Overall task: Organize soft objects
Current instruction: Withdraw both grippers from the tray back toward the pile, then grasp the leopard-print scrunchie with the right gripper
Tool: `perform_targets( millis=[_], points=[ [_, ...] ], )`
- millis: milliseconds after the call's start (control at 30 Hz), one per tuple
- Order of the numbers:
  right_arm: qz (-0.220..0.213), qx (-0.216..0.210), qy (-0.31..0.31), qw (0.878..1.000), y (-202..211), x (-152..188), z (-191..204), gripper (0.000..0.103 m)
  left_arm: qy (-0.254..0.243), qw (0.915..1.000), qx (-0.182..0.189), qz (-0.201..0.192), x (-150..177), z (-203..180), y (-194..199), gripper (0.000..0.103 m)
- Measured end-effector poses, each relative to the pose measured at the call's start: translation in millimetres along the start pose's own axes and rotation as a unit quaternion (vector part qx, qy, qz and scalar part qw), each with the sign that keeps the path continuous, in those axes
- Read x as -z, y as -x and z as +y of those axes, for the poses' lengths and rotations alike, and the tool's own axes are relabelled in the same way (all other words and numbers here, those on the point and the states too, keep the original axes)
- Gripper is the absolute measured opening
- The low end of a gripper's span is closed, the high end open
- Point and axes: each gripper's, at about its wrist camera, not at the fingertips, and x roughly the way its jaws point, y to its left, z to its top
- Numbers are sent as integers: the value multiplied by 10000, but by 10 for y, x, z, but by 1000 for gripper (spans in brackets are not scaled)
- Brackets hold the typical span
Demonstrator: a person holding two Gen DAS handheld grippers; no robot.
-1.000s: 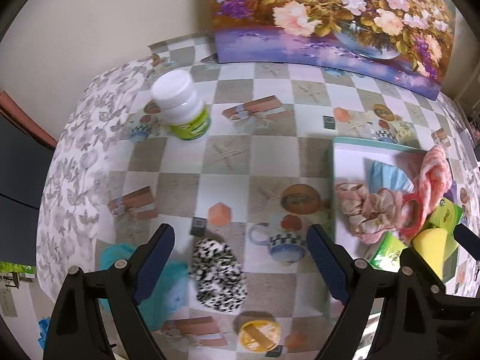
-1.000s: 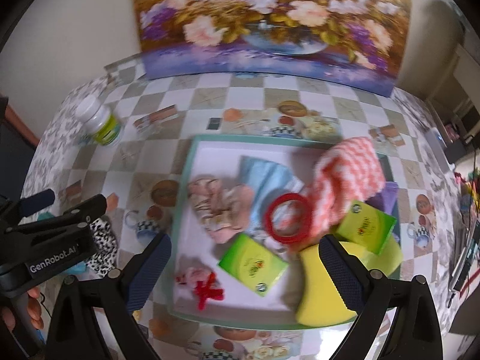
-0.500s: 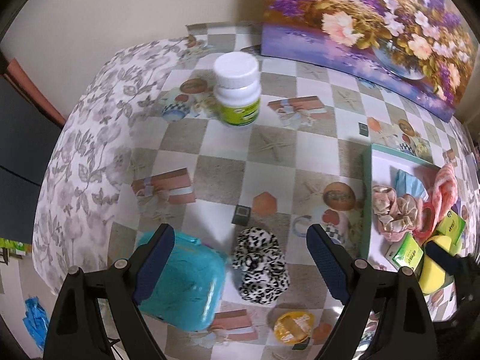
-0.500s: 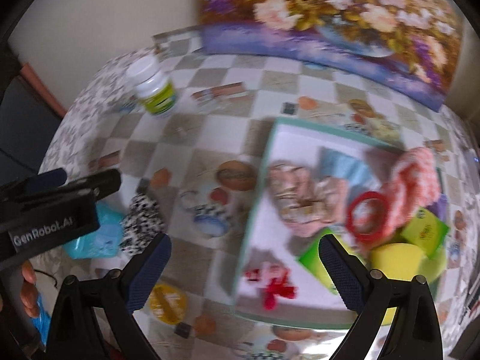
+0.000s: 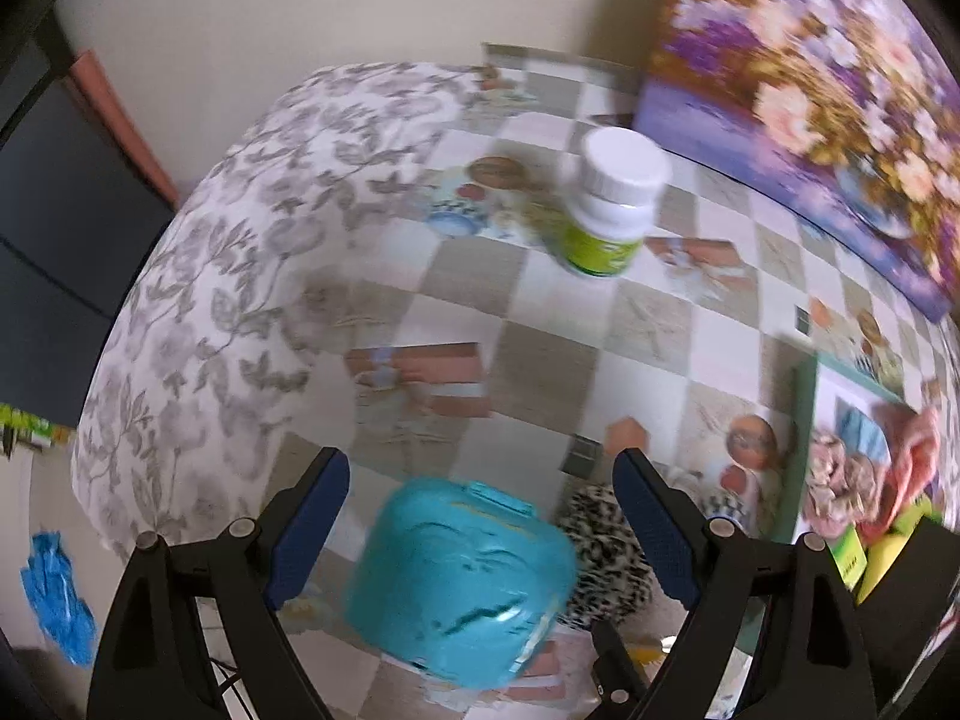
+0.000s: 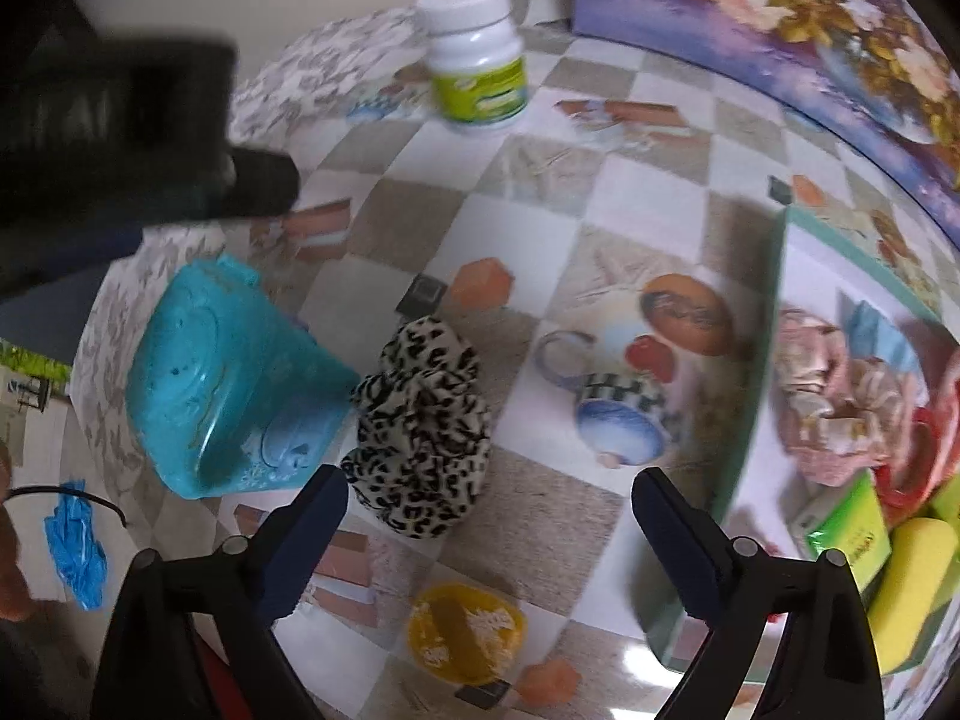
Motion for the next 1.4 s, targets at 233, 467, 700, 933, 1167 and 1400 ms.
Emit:
perform_targets(
  millis=[233, 467, 700, 933, 1167, 1400],
  points=[
    [85, -126, 42, 9999, -210, 1, 106, 85, 387, 9991, -150, 103, -37, 245, -124, 90],
    [6, -367, 133, 9992, -232, 40, 171, 57, 546, 9983, -126, 163, -29, 338, -159, 90],
    [32, -553, 145, 9984, -281, 56, 244, 43, 511, 9985, 12, 197, 3, 307, -139, 90],
    [0, -701, 86, 9975, -201, 92, 116, 26, 501, 9985, 12, 213, 39, 303, -110, 90],
    [-163, -802, 76, 9966, 12, 173, -8, 17, 492, 9987, 0, 141, 74, 303, -34, 90],
    [-407, -846, 5, 9956, 304, 278, -85, 16, 436, 9990, 21, -93, 120, 276, 176, 90]
  ],
)
